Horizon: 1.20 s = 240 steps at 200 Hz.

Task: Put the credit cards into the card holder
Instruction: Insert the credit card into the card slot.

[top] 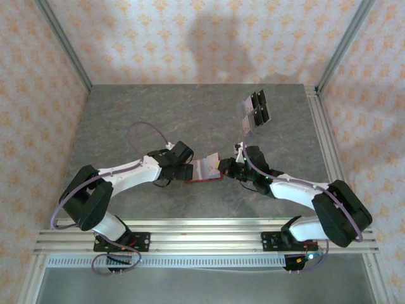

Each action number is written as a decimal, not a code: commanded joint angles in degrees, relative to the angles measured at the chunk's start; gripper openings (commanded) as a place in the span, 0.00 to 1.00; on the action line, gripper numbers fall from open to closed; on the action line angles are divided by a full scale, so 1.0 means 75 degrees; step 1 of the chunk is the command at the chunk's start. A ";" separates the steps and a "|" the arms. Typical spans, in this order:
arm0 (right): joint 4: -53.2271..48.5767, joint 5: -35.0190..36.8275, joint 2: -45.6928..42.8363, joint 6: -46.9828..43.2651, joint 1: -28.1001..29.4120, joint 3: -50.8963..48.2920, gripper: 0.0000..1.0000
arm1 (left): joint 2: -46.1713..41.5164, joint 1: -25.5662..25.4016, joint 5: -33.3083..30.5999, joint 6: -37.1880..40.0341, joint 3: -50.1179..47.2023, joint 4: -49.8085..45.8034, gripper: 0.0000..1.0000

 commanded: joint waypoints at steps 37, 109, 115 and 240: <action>0.1023 -0.0200 0.0848 -0.0017 0.0020 0.0291 0.00 | 0.0236 -0.0048 -0.0259 0.0077 0.0255 0.0107 1.00; 0.1512 -0.0522 0.1608 0.0066 0.0020 0.0434 0.00 | 0.0593 -0.0049 -0.0195 0.0277 0.0317 0.0410 1.00; 0.1548 -0.0527 0.1675 0.0075 0.0020 0.0434 0.00 | 0.0625 -0.0059 -0.0211 0.0289 0.0324 0.0408 1.00; 0.2358 -0.0351 0.2414 0.0325 0.0005 0.0095 0.00 | 0.1268 -0.0048 -0.1095 0.0200 0.0616 -0.0610 0.99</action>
